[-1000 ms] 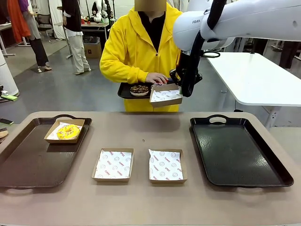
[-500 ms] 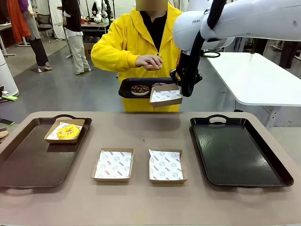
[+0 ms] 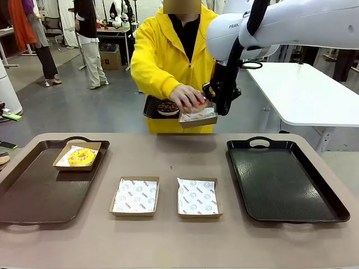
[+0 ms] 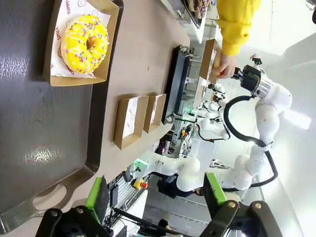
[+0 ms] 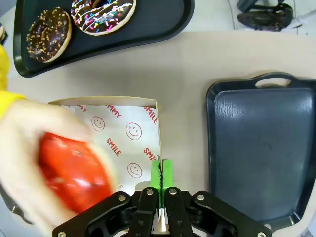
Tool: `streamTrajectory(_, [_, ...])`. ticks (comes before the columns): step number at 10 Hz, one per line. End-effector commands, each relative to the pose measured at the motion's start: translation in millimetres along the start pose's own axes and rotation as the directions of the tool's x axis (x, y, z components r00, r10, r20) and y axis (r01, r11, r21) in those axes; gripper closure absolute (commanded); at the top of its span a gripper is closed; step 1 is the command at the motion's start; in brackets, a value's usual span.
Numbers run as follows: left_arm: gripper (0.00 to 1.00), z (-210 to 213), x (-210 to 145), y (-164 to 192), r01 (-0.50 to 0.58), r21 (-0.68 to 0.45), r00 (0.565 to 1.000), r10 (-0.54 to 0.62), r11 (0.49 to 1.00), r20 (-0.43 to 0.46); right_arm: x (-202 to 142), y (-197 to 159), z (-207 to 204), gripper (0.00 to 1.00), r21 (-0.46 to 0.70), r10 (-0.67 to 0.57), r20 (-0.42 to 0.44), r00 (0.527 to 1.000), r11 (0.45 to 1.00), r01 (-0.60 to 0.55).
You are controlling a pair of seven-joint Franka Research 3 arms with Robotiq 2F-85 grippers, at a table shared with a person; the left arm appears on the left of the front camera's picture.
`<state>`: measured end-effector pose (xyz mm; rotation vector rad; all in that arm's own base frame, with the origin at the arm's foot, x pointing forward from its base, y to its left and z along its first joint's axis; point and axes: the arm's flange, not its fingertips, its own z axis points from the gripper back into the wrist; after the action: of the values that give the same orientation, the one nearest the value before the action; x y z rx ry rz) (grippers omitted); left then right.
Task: Individually package the donuts and arrange them on the tray.
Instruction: Place the picked Paper togo box on the Handle tray while simultaneously picking up another Paper togo box from the table with the other hand.
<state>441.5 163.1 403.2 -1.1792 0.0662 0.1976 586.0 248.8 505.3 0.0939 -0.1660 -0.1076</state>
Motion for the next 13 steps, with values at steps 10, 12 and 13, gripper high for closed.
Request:
streamTrajectory(10, [0.00, 1.0, 1.1, -2.6, -0.008, 0.004, 1.000, 0.008, 1.000, 0.002, 0.1, 0.1, -0.2, 1.00, 0.002, -0.001, 0.004, 1.000, 1.000, 0.001])
streamTrajectory(12, [0.00, 1.0, 1.1, -2.6, -0.008, 0.004, 1.000, 0.008, 1.000, 0.002, 0.1, 0.1, -0.2, 1.00, 0.002, -0.001, 0.004, 1.000, 1.000, 0.001])
streamTrajectory(13, [0.00, 1.0, 1.1, -2.6, -0.008, 0.004, 1.000, 0.008, 1.000, 0.002, 0.1, 0.1, -0.2, 1.00, 0.002, -0.001, 0.004, 1.000, 1.000, 0.001])
